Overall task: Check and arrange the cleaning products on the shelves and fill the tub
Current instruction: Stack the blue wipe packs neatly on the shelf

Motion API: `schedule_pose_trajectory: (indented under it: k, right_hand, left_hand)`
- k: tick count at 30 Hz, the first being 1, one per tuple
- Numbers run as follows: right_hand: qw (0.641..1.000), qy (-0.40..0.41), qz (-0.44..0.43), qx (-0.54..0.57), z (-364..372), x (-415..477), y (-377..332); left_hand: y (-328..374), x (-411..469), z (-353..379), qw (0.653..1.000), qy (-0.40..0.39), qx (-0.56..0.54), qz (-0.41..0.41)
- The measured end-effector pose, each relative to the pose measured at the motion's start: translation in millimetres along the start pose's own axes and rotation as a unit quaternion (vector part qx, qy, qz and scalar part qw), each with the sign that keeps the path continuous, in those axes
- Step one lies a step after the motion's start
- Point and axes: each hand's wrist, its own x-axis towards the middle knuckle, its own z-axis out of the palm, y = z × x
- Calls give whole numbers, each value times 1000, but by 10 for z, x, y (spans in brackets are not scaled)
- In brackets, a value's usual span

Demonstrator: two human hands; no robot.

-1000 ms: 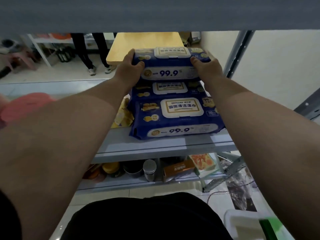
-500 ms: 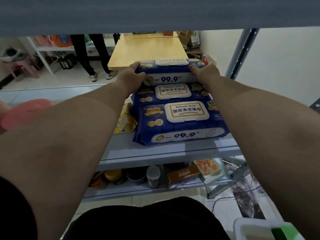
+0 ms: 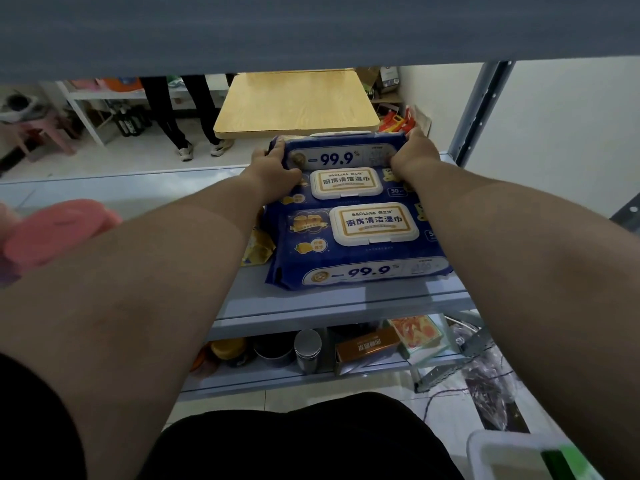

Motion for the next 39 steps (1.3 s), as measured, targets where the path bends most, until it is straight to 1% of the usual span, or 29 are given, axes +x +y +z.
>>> schedule_pose_trajectory:
  k: [4,6,8,10,11,13,15,17,21,23,26,29,32,34,37,39]
  right_hand:
    - [999,16,-4,-40,13,-17,-28]
    - [998,2,3,-59,42,-45,-36]
    - [997,-11,5,-72,60,-80,-42]
    - [998,-19,-4,-67,79,-124,-42]
    - [996,-27,-27,-76,91,-149,-44]
    - [985,-68,-100,-126,130,-229,-81]
    - [967,-118,-142,-175,177,-300,-125]
    - [959,-138,-145,-198,199,-327,-142]
    - [953,-165,-136,-215,142,-451,-184]
    - [950,-158,-159,-215,113,-630,-167]
    - [954,-135,-194,-186,60,-995,-47]
    - [949,-140,-218,-181,-48,-1396,82]
    - [948,-151,-227,-167,-249,-1799,244]
    - [948,-158,-235,-147,-411,-2057,333]
    - [950,-135,-252,-128,-543,-2385,491]
    - [952,-126,-248,-128,-605,-2582,574]
  left_hand:
    - [-2,8,4,999,-27,-10,-16]
    - [-35,3,30,997,-48,-39,-39]
    - [-78,-19,67,995,-48,-69,-62]
    - [-99,-26,84,997,-36,-39,-59]
    - [-89,-34,92,998,-24,4,-49]
    - [-24,-48,125,996,-13,88,-4]
    - [60,-52,161,989,-39,135,50]
    - [99,-79,174,982,-65,169,56]
    - [131,-209,125,974,-71,207,54]
    - [175,-322,154,969,-71,225,71]
    - [221,-642,231,959,-48,249,125]
    - [244,-1029,271,947,-38,264,177]
    - [297,-1416,250,944,-52,238,224]
    - [337,-1669,199,934,-78,252,239]
    - [369,-1938,133,925,-118,270,242]
    - [371,-2072,131,918,-119,272,264]
